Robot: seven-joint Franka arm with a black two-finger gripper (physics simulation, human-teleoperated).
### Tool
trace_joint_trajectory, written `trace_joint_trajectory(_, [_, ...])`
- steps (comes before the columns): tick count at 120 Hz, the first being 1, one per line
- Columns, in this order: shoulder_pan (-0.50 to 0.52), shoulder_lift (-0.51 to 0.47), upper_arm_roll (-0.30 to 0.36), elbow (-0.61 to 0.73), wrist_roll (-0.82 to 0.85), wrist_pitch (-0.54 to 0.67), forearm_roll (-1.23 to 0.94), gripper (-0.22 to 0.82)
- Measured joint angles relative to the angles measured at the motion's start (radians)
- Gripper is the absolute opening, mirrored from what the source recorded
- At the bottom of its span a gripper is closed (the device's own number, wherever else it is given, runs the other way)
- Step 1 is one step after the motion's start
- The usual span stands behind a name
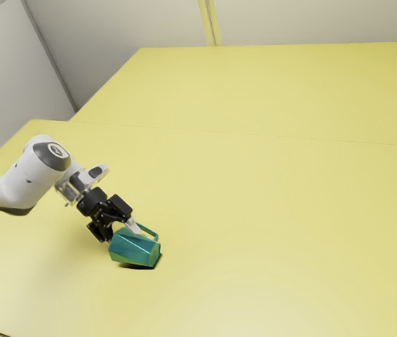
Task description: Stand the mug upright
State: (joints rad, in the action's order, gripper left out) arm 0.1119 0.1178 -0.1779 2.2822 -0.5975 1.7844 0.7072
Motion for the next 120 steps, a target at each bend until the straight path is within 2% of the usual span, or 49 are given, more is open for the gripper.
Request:
trace_joint_trajectory(7, [0.0,-0.001,0.0,0.0,-0.003,-0.003,0.005,0.49])
trace_joint_trajectory(36, [-0.001,-0.007,0.0,0.001,-0.012,-0.009,0.013,0.09])
trace_joint_trajectory(45, [-0.001,-0.008,0.0,0.001,-0.013,-0.009,0.012,0.02])
trace_joint_trajectory(71, [-0.027,-0.012,0.001,-0.003,-0.013,-0.006,0.019,-0.09])
trace_joint_trajectory(120, [-0.104,-0.068,-0.001,-0.01,0.012,0.005,0.028,-0.17])
